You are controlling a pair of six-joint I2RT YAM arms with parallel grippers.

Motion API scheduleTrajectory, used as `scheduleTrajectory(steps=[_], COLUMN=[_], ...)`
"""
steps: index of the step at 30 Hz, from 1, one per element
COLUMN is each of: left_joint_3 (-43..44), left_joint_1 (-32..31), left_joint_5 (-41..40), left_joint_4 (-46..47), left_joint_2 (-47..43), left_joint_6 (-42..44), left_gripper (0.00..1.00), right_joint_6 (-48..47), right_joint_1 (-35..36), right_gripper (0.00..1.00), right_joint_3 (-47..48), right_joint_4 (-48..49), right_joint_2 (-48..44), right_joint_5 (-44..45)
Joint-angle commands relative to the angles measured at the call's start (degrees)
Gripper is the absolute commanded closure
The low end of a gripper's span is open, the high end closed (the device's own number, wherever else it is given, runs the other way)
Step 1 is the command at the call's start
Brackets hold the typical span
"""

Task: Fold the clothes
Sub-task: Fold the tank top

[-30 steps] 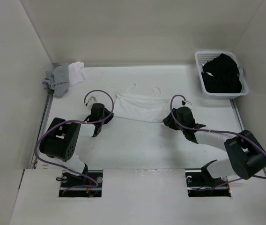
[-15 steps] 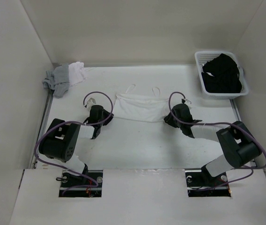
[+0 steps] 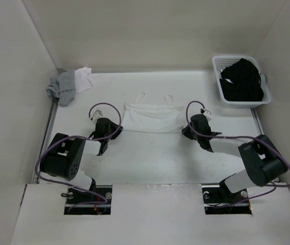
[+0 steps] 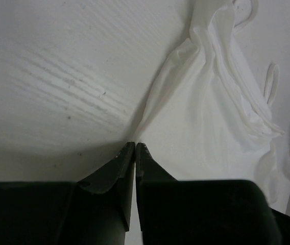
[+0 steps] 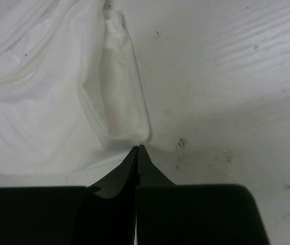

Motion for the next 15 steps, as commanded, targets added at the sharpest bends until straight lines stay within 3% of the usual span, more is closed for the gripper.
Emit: scheduleTrajectory(steps=[1,4,8,12,15], left_joint_3=[-3.0,-3.7,-1.1,4.9,9.1], left_joint_1=[0.3,-0.3,-1.5,-3.9,-6.2], left_joint_5=[1.3,1.2,-0.9,-5.1,-7.6], left_joint_4=[-1.8,-8.1,-23.3,-39.9,-49.0], left_joint_2=[-7.4,-19.4,-38.8,-55.4,-62.7], left_joint_6=[-0.2,-0.4,1.4,4.7,5.4], left_gripper=[1.00,1.00,1.00,1.00,1.00], right_joint_6=[-0.1,-1.3,-2.0,-1.6,0.0], right_joint_1=[1.6,3.6,7.0,12.4,18.4], right_gripper=[1.00,1.00,1.00,1.00,1.00], right_joint_3=[-3.8,-6.2,-7.0,-3.6,1.5], right_joint_4=[2.6,-3.2,-15.3,-31.3,-42.3], right_joint_2=[-9.2,-19.4,-35.9,-52.8,-61.6], right_joint_5=[2.1,2.0,3.2,6.9,10.8])
